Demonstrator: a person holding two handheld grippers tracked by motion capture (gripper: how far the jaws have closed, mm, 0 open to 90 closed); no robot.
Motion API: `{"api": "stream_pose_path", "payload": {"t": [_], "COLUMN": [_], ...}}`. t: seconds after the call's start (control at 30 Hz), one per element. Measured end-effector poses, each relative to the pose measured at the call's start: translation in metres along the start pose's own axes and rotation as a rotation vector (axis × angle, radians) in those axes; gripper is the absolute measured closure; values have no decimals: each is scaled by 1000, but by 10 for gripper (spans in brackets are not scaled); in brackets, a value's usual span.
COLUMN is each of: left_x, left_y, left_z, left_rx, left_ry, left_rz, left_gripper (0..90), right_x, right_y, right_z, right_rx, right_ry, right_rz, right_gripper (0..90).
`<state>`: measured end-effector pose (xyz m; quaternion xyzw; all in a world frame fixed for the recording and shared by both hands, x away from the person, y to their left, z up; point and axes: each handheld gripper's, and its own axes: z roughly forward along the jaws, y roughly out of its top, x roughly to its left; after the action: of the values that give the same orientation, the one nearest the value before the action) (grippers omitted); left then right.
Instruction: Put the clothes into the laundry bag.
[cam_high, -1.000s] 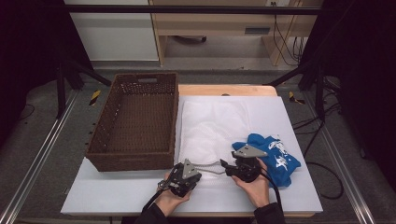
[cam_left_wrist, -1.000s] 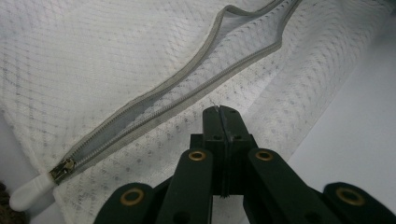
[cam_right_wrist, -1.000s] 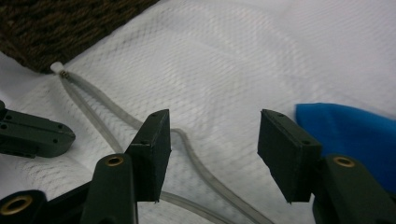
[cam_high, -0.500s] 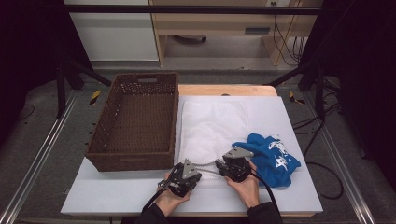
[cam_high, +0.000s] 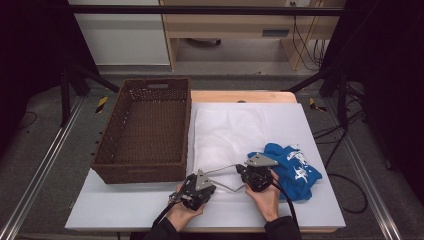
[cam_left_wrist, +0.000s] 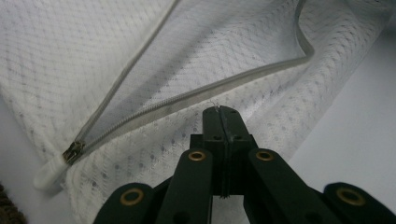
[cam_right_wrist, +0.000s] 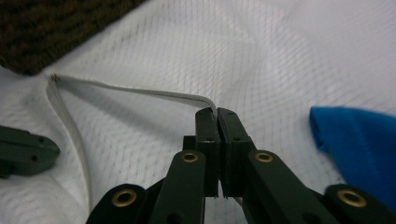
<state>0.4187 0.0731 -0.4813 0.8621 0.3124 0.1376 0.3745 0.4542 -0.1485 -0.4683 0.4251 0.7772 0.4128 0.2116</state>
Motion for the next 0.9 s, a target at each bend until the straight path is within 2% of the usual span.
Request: {"api": "stream_pose_path", "payload": {"t": [0.13, 0.17, 0.23, 0.4, 0.53, 0.63, 0.77, 0.83, 0.9], "left_x": [1, 0, -1, 3, 11, 16, 20, 21, 23], "left_y": [1, 2, 9, 34, 56, 67, 73, 74, 74], "left_z": [0, -1, -9, -27, -21, -10, 7, 11, 11], "left_rx": [3, -1, -29, -125, -145, -135, -94, -75, -78], "left_ry": [-6, -5, -7, 34, 60, 60, 55, 47, 22], "left_rz": [1, -2, 13, 35, 40, 43, 39, 47, 37], "left_gripper": [875, 875, 855, 775, 652, 616, 676, 776, 879], "right_x": [-2, -2, -3, -3, -2, -1, -1, -1, 0], "right_y": [9, 9, 12, 13, 14, 15, 15, 15, 15], "right_z": [-8, -8, -11, -14, -18, -19, -20, -20, -19], "right_rx": [-73, -73, -98, -120, -128, -134, -141, -141, -137], "right_ry": [5, 5, 16, 32, 49, 58, 65, 68, 68], "right_rz": [4, 4, -3, -19, -22, -33, -32, -35, -37], "right_gripper": [882, 882, 884, 884, 884, 884, 883, 882, 879]}}
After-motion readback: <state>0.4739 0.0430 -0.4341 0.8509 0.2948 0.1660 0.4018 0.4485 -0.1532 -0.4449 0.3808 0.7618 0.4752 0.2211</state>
